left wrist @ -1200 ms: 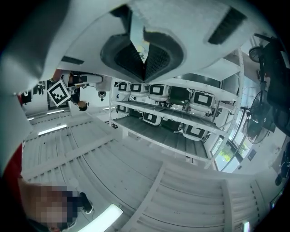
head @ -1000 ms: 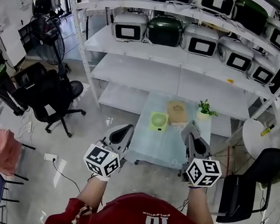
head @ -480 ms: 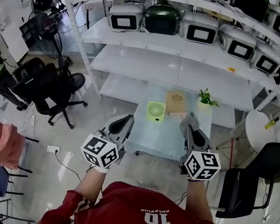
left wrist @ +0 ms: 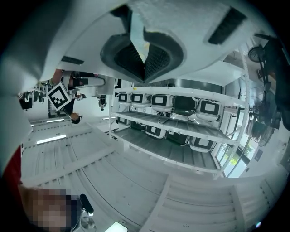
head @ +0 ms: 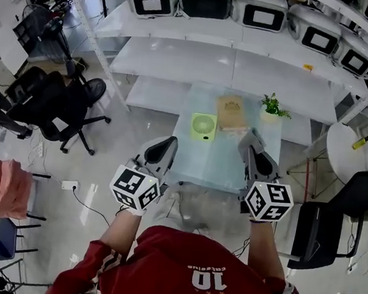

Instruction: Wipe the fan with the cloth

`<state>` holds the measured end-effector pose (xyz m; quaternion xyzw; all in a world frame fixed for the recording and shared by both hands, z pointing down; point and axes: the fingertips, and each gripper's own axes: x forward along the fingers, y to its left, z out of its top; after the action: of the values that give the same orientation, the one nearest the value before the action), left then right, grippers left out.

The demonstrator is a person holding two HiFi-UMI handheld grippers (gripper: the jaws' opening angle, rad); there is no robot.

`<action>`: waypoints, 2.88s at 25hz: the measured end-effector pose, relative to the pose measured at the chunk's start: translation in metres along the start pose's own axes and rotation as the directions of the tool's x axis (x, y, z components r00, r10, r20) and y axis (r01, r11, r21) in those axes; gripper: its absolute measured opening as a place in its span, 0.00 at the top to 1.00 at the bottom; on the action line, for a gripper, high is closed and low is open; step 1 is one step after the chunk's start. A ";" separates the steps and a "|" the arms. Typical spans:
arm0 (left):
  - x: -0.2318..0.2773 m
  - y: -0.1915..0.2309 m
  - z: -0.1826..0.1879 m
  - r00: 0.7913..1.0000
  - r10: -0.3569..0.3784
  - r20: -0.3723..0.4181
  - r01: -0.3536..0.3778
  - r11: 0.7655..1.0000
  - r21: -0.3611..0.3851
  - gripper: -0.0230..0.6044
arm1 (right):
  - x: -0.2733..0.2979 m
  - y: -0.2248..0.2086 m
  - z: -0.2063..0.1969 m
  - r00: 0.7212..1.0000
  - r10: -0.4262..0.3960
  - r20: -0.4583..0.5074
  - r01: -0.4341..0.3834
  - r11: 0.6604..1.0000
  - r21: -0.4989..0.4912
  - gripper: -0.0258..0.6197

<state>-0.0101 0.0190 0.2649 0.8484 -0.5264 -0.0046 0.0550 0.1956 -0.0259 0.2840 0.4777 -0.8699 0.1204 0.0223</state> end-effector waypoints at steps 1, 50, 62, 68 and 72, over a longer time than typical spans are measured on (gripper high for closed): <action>0.005 0.004 -0.003 1.000 -0.008 -0.005 0.008 1.000 0.000 0.96 | 0.006 -0.001 -0.002 1.000 -0.007 -0.002 0.007 1.000 -0.003 0.93; 0.159 0.158 -0.105 0.944 -0.293 -0.151 0.277 0.953 -0.120 0.96 | 0.202 -0.037 -0.126 0.944 -0.237 -0.229 0.250 0.968 0.033 0.93; 0.186 0.165 -0.147 0.927 -0.316 -0.201 0.282 0.942 -0.183 0.96 | 0.225 -0.054 -0.177 0.916 -0.265 -0.303 0.289 0.957 0.036 0.93; 0.194 0.171 -0.158 0.925 -0.318 -0.209 0.282 0.942 -0.184 0.96 | 0.238 -0.061 -0.196 0.906 -0.274 -0.323 0.300 0.954 0.030 0.93; 0.198 0.176 -0.167 0.925 -0.316 -0.213 0.279 0.942 -0.186 0.96 | 0.247 -0.067 -0.208 0.901 -0.288 -0.324 0.313 0.949 0.028 0.93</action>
<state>-0.0684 -0.2207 0.4582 0.9061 -0.3790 0.0494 0.1813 0.1017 -0.2161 0.5368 0.5812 -0.7654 0.2250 0.1605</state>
